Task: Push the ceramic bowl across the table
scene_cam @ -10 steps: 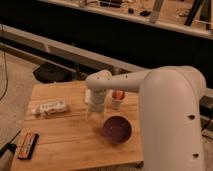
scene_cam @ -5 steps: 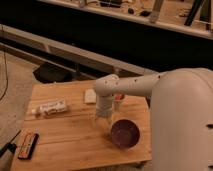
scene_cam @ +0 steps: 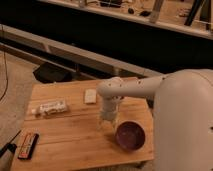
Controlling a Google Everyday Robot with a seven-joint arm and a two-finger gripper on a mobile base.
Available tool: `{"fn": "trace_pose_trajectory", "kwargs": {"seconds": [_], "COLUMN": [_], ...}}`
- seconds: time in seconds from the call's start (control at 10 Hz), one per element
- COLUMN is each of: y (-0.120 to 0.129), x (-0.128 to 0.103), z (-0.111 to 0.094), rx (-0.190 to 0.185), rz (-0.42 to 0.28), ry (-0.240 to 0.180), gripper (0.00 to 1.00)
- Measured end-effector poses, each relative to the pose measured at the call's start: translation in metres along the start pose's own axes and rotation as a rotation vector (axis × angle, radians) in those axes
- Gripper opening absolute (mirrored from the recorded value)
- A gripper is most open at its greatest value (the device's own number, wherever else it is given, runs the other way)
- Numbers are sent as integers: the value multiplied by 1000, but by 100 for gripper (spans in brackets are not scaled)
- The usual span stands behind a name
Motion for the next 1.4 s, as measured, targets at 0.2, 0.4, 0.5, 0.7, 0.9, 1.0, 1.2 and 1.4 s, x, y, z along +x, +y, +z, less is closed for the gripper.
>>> {"fn": "trace_pose_trajectory", "kwargs": {"seconds": [0.2, 0.4, 0.5, 0.7, 0.9, 1.0, 1.2, 1.4], "y": [-11, -28, -36, -50, -62, -71, -82, -94], "x": [-4, -7, -8, -6, -2, 1, 5, 7], "z": [-2, -2, -1, 2, 6, 8, 9, 9], "rx": [-27, -64, -73, -80, -76, -74, -77, -96], "rz": [43, 105, 123, 152, 174, 193, 222, 266], "ry": [-6, -8, -7, -2, 5, 7, 4, -6], "gripper": [65, 65, 65, 65, 65, 65, 65, 65]}}
